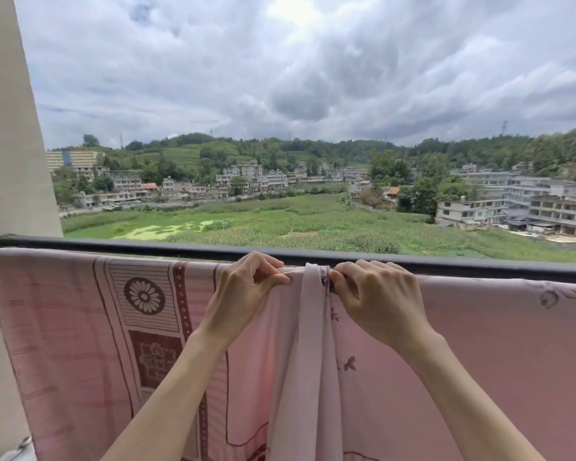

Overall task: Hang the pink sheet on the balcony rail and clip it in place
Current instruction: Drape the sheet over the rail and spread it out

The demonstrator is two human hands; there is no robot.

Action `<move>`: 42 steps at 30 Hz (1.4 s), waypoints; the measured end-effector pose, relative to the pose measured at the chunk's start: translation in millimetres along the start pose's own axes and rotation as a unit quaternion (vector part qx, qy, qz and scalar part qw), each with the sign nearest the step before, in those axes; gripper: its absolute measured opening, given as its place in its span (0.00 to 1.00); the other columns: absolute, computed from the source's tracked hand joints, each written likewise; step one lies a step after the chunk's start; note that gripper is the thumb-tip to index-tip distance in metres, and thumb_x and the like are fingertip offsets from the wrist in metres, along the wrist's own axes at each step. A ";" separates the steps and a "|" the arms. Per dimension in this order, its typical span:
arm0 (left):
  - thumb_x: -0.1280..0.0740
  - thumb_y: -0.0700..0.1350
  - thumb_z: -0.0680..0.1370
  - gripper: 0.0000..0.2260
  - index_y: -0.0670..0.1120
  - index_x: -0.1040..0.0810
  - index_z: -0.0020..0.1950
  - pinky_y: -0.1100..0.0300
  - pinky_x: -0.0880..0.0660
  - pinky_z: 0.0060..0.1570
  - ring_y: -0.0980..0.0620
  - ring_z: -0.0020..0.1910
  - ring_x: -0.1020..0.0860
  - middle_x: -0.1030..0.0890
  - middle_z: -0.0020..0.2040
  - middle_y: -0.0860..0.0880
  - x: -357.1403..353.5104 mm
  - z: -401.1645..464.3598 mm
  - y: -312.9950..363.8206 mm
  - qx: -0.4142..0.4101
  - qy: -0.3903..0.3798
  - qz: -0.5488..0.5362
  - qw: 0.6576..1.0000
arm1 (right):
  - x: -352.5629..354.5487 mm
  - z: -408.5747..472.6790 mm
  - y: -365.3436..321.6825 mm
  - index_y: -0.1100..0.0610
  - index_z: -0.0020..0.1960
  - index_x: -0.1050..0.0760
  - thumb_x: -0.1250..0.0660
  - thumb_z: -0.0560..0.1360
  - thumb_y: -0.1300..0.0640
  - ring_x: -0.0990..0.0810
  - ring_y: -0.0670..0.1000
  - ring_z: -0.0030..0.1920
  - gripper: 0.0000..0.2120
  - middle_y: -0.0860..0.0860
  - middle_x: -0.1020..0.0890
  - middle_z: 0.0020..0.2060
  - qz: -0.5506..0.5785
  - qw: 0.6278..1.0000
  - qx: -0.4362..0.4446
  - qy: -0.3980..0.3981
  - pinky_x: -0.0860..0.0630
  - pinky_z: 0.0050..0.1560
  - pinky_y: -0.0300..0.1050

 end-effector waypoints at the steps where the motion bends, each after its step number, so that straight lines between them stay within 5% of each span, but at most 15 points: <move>1: 0.29 0.49 0.67 0.05 0.51 0.23 0.37 0.69 0.25 0.45 0.60 0.45 0.21 0.19 0.43 0.56 -0.3 -0.1 0.1 0.001 -0.005 0.004 1.000 | -0.5 -0.3 -0.8 0.49 0.40 0.20 0.46 0.75 0.45 0.20 0.49 0.32 0.18 0.46 0.19 0.29 -0.002 1.000 -0.001 -0.006 0.31 0.34 0.40; 5: 0.31 0.50 0.68 0.06 0.50 0.23 0.38 0.73 0.28 0.45 0.61 0.46 0.22 0.20 0.43 0.58 18.3 -0.6 -8.8 0.011 -0.006 0.054 0.998 | 0.1 -0.3 0.0 0.49 0.43 0.20 0.44 0.75 0.45 0.19 0.50 0.37 0.16 0.46 0.17 0.34 0.006 0.999 -0.002 -0.038 0.30 0.38 0.42; 10: 0.32 0.52 0.67 0.12 0.45 0.21 0.43 0.66 0.27 0.52 0.60 0.48 0.24 0.22 0.47 0.55 71.2 -19.9 -31.0 0.020 0.045 0.159 0.986 | -1.4 0.6 0.3 0.49 0.40 0.20 0.47 0.74 0.45 0.19 0.50 0.34 0.19 0.46 0.18 0.32 -0.007 1.000 -0.013 -0.017 0.29 0.36 0.42; 13: 0.31 0.57 0.67 0.21 0.51 0.22 0.57 0.55 0.39 0.65 0.59 0.58 0.32 0.25 0.55 0.58 48.1 -21.5 -19.8 0.015 0.008 0.195 0.981 | -3.0 -0.1 -3.3 0.50 0.38 0.21 0.47 0.74 0.46 0.19 0.51 0.33 0.18 0.47 0.18 0.30 -0.015 1.000 -0.027 -0.006 0.29 0.35 0.42; 15: 0.29 0.55 0.68 0.19 0.53 0.22 0.58 0.59 0.47 0.68 0.64 0.57 0.33 0.26 0.55 0.61 22.7 -17.7 -12.2 -0.003 -0.001 0.179 0.984 | -2.5 -0.8 -2.9 0.50 0.38 0.21 0.47 0.74 0.46 0.19 0.51 0.33 0.18 0.47 0.18 0.31 -0.012 0.999 -0.034 0.000 0.29 0.36 0.43; 19: 0.29 0.52 0.67 0.09 0.52 0.19 0.45 0.55 0.37 0.60 0.59 0.47 0.25 0.21 0.43 0.59 8.9 -11.8 -16.3 0.005 0.061 0.091 0.994 | -2.4 -2.7 -0.1 0.51 0.37 0.21 0.48 0.74 0.46 0.19 0.52 0.35 0.19 0.47 0.17 0.32 -0.010 0.999 -0.050 -0.005 0.29 0.38 0.43; 22: 0.29 0.48 0.69 0.05 0.49 0.17 0.41 0.45 0.28 0.52 0.57 0.44 0.22 0.19 0.40 0.57 17.9 -9.3 -13.8 -0.014 0.081 0.073 0.994 | -2.0 -4.2 -2.4 0.51 0.38 0.21 0.47 0.74 0.46 0.19 0.53 0.35 0.19 0.47 0.17 0.33 -0.009 0.999 -0.049 -0.006 0.28 0.39 0.44; 26: 0.29 0.41 0.71 0.01 0.44 0.18 0.41 0.46 0.25 0.49 0.52 0.41 0.21 0.19 0.38 0.55 31.1 -6.3 -18.1 0.012 0.084 0.099 0.991 | 0.4 -5.9 -2.2 0.50 0.41 0.20 0.47 0.75 0.45 0.19 0.52 0.38 0.18 0.47 0.17 0.35 0.000 0.999 -0.044 -0.017 0.27 0.41 0.45; 31: 0.38 0.35 0.77 0.05 0.34 0.25 0.48 0.54 0.34 0.42 0.37 0.46 0.24 0.21 0.46 0.34 115.1 -22.8 -55.1 0.199 0.295 0.168 0.919 | 0.5 -8.4 3.3 0.50 0.41 0.21 0.46 0.75 0.46 0.19 0.50 0.38 0.16 0.46 0.17 0.35 -0.010 0.999 -0.040 -0.014 0.30 0.42 0.44; 34: 0.41 0.35 0.77 0.08 0.34 0.27 0.54 0.51 0.36 0.59 0.37 0.57 0.28 0.24 0.55 0.34 134.0 -28.5 -59.4 0.273 0.367 0.171 0.873 | -1.3 -9.6 2.6 0.50 0.40 0.21 0.45 0.75 0.47 0.20 0.50 0.37 0.16 0.46 0.18 0.34 -0.014 0.999 -0.042 -0.010 0.30 0.42 0.44; 36: 0.41 0.43 0.78 0.12 0.41 0.26 0.59 0.49 0.45 0.68 0.44 0.63 0.29 0.24 0.60 0.44 105.4 -19.2 -39.6 0.170 0.282 0.215 0.919 | -0.8 -9.4 4.3 0.50 0.40 0.21 0.43 0.74 0.48 0.19 0.50 0.37 0.14 0.46 0.17 0.35 -0.006 0.998 -0.056 -0.009 0.30 0.43 0.43; 39: 0.40 0.58 0.76 0.21 0.50 0.27 0.65 0.58 0.56 0.71 0.58 0.67 0.34 0.28 0.64 0.58 24.5 -14.0 -12.1 -0.005 0.016 0.219 0.976 | -0.7 -10.6 6.7 0.49 0.40 0.20 0.40 0.73 0.49 0.19 0.51 0.39 0.11 0.45 0.16 0.36 0.002 0.998 -0.068 -0.010 0.31 0.45 0.43; 42: 0.32 0.54 0.68 0.18 0.50 0.19 0.55 0.66 0.43 0.63 0.62 0.54 0.28 0.19 0.50 0.58 -4.6 -9.2 -9.2 -0.030 -0.006 0.138 0.990 | -3.7 -12.7 9.6 0.49 0.41 0.20 0.41 0.73 0.49 0.19 0.51 0.40 0.12 0.45 0.16 0.37 -0.002 0.998 -0.064 -0.012 0.32 0.45 0.44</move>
Point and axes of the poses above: each hand's wrist, its own z-axis towards the middle knuckle, its own x-axis out of the back of the hand, y = z × x, the point moved 6 cm from there along z, towards the middle knuckle
